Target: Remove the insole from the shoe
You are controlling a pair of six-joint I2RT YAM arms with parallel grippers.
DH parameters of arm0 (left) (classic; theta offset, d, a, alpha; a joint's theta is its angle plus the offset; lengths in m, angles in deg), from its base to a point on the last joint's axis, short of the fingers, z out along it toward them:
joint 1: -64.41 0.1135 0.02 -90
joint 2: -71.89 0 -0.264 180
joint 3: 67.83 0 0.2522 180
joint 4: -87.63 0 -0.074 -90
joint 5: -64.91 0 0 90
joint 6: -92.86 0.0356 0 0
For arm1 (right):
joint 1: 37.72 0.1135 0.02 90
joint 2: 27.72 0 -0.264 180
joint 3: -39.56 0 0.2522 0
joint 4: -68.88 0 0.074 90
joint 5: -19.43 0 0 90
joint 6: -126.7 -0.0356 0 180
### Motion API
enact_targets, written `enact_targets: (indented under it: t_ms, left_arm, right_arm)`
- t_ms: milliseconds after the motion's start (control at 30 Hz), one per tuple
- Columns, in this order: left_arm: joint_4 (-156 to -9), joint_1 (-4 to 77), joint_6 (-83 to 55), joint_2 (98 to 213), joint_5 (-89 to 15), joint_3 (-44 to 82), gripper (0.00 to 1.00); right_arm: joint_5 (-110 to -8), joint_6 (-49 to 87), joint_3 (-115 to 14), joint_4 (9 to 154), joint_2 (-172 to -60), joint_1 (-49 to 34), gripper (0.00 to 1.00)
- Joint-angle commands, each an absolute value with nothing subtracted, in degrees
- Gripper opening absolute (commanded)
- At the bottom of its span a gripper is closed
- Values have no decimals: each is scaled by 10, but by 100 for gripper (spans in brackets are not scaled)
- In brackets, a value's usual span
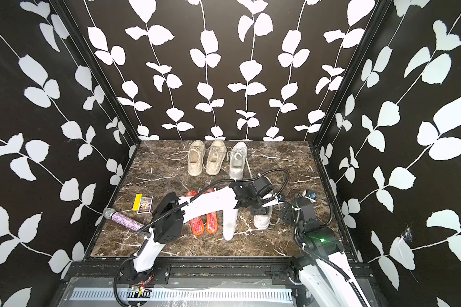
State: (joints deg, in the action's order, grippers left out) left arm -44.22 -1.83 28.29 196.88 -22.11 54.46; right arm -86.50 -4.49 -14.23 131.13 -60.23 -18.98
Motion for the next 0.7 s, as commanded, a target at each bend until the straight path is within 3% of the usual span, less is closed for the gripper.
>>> enact_targets:
  t_ms: [0,300,500,667]
  left_arm:
    - [-447,-24,317,1963,-170,552,54]
    - [-469,-27,330,1992,-120,569,47]
    - [-499,-27,334,2006,-94,580,33]
    - [-538,-26,298,1995,-88,579,12]
  right_arm:
    - [-880,-49,-158,1315,-598,-191,91]
    - [-886,-48,-158,1326,-587,-191,91]
    - [-888,-47,-161,1330,-583,-191,91]
    - [-889,-54,-159,1330,-585,-191,91]
